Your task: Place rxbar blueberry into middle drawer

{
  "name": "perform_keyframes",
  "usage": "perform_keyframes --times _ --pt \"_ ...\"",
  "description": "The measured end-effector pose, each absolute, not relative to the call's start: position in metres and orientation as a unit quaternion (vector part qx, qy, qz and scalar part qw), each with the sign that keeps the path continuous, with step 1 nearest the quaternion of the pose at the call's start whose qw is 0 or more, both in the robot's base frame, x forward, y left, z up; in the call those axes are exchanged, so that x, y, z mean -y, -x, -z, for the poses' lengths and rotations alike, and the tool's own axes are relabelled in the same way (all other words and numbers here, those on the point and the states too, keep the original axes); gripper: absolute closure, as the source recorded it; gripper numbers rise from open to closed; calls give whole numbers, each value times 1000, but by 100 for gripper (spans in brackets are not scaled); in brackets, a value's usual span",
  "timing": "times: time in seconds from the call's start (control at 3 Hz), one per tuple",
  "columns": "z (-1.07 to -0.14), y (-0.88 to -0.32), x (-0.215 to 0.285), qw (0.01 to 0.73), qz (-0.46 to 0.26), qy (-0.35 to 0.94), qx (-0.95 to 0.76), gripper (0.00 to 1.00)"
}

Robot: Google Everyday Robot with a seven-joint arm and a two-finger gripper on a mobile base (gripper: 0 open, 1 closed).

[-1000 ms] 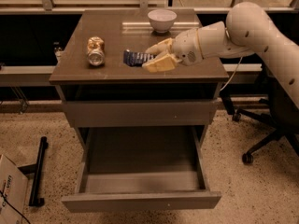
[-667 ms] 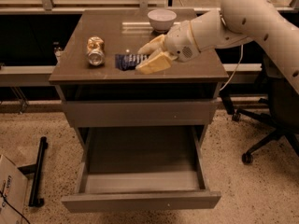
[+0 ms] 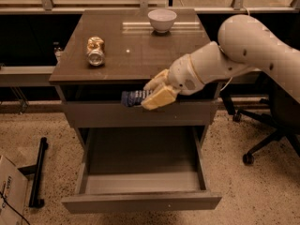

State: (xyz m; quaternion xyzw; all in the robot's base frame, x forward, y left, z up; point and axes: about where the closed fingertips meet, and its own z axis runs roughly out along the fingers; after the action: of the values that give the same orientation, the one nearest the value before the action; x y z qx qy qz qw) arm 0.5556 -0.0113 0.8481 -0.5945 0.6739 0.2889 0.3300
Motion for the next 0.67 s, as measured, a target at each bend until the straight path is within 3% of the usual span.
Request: perform_keyframes --times 0.67 --pt "-753 -542 57 334 -274 492 -756 100"
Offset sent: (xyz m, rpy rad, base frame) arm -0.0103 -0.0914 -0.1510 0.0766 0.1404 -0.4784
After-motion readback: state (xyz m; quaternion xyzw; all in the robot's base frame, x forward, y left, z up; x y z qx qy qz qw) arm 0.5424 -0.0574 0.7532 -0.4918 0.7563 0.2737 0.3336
